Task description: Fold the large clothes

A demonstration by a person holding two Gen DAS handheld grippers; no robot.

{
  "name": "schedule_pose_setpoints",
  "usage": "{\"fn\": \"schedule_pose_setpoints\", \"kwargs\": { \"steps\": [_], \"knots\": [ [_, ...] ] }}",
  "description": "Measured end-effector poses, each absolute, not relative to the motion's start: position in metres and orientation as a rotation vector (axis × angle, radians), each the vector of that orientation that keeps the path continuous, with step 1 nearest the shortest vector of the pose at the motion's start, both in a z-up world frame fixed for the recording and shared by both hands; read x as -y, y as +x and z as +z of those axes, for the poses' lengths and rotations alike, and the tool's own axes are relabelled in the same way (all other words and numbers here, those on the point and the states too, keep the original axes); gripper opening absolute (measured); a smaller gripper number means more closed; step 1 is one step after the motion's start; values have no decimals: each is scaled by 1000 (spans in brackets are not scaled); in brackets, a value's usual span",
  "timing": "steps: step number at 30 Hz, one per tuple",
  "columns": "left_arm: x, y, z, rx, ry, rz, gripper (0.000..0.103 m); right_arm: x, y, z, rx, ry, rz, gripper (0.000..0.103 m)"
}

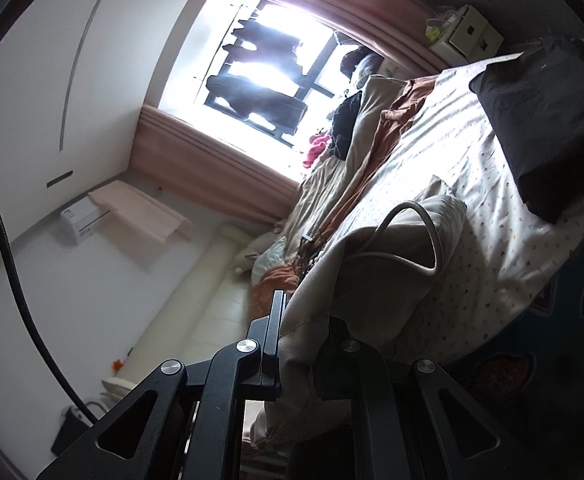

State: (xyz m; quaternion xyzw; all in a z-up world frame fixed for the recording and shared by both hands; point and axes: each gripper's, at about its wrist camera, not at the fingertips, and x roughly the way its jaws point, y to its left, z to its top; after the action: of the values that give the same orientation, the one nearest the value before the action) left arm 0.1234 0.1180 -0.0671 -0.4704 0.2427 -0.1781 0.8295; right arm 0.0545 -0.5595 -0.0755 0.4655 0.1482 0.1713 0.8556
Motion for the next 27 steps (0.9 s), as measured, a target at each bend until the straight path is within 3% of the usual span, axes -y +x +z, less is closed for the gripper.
{"fn": "schedule_pose_setpoints", "kwargs": {
  "steps": [13,27],
  "knots": [
    [-131,100,-51,-475,-996,-400,7,552,38,-62,-281,953,379,12],
    [-113,180,-16,-439,-958,-387,7,568,119,-42,-263,936,383,12]
  ]
}}
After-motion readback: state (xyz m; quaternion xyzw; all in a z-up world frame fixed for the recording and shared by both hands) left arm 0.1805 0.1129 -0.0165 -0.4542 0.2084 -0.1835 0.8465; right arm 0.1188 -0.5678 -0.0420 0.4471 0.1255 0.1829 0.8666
